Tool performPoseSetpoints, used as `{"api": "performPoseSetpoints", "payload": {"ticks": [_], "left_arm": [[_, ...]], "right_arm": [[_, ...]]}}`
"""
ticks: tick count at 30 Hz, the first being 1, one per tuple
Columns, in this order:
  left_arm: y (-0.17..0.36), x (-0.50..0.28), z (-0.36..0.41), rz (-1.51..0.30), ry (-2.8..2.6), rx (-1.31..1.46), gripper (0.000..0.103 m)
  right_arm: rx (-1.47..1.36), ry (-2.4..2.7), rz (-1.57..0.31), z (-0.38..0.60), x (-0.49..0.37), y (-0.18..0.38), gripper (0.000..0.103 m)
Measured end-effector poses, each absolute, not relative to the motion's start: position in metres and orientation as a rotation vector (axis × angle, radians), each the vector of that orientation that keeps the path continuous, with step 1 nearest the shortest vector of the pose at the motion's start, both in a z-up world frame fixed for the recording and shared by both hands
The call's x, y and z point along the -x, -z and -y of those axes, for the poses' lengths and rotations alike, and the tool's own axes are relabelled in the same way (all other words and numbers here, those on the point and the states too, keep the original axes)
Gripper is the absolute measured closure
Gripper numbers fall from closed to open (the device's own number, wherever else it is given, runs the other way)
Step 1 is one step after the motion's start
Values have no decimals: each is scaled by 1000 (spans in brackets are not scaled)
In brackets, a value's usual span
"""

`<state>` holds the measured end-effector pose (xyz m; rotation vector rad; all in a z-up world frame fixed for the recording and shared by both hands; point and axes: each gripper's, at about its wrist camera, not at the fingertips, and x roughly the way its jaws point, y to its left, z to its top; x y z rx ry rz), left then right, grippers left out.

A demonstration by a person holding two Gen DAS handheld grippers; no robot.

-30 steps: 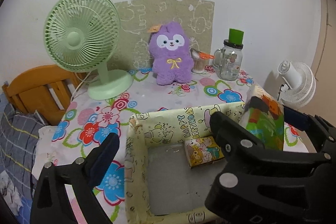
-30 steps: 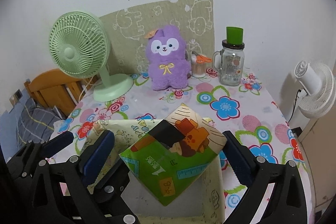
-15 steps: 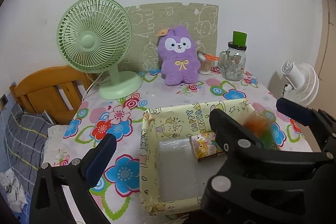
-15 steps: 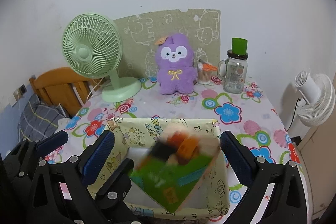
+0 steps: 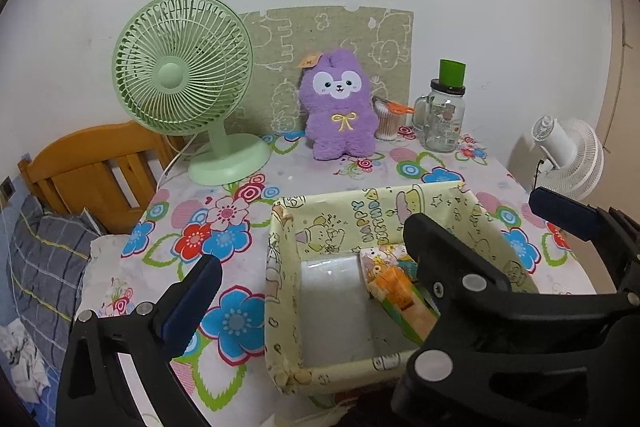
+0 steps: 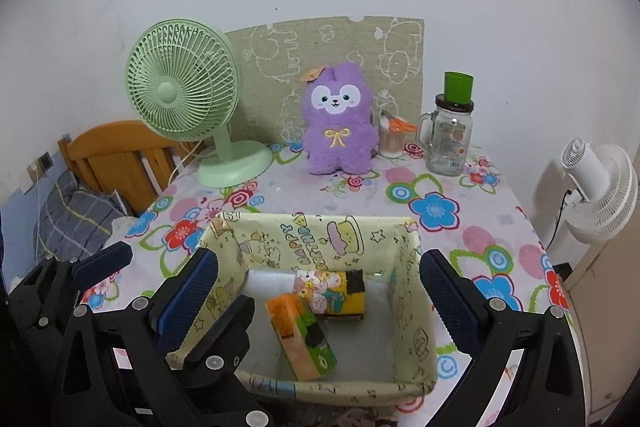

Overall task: Organize soft objects
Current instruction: 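Withdraw both tools from the box back toward the remaining items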

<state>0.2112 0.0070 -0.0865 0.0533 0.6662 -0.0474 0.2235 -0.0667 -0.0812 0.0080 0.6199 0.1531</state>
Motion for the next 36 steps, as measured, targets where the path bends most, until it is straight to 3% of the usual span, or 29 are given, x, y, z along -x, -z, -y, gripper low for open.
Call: {"api": "performPoseSetpoints", "payload": {"ticks": [21, 36], "left_arm": [[68, -132, 8, -589, 41, -38, 0], [91, -88, 16, -590, 67, -8, 4]], "right_arm": [[-7, -134, -534, 81, -136, 58, 1], [-1, -110, -539, 92, -88, 78, 1]]}}
